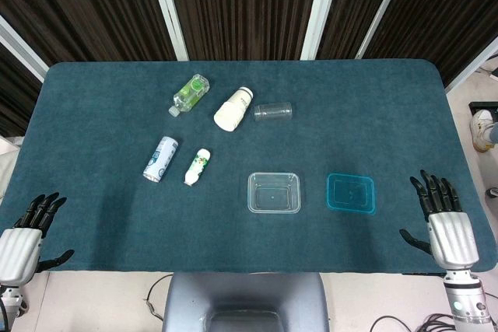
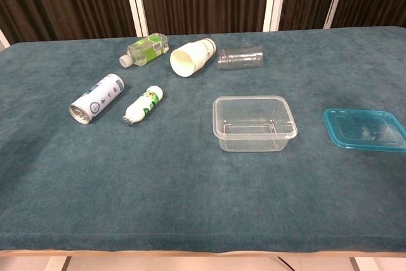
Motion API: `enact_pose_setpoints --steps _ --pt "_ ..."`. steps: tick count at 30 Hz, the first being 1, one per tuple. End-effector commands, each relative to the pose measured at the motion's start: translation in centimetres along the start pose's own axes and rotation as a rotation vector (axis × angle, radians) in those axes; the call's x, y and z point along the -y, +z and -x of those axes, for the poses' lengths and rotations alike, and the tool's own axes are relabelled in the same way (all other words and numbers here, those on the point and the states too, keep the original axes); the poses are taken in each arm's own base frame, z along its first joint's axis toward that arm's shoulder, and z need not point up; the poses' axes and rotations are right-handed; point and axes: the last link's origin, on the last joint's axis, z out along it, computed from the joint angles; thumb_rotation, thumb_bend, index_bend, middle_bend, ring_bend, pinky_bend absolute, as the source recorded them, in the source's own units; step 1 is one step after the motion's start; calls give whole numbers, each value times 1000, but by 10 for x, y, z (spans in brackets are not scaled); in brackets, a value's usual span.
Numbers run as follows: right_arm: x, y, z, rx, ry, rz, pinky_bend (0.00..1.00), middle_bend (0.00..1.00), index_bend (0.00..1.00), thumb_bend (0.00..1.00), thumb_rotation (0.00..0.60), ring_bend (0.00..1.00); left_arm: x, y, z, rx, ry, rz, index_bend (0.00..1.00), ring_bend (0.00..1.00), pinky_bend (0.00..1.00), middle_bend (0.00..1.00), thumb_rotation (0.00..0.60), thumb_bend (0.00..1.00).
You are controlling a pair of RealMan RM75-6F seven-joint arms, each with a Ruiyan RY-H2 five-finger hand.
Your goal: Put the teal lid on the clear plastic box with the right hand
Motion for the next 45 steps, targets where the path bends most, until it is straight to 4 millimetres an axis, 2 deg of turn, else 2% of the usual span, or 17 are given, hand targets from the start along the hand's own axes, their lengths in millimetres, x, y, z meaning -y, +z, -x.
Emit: enact_pose_setpoints --steps 1,10,20,28,45 --pt "0 0 -1 0 6 3 1 0 0 111 600 0 1 1 0 0 3 -8 133 50 319 58 600 364" --pt "-4 9 1 56 13 38 1 0 0 111 600 0 2 0 -1 -4 -13 -15 133 50 319 59 600 365" --pt "5 64 10 274 58 55 1 0 0 111 600 0 2 -2 -3 2 -29 -7 133 50 320 60 600 365" --pt "15 98 32 373 55 95 0 0 0 111 600 0 3 -4 -5 6 -44 -6 133 50 322 61 600 365" --pt "26 124 73 528 43 136 0 0 0 111 600 0 3 -4 -5 12 -50 1 145 50 322 62 600 365"
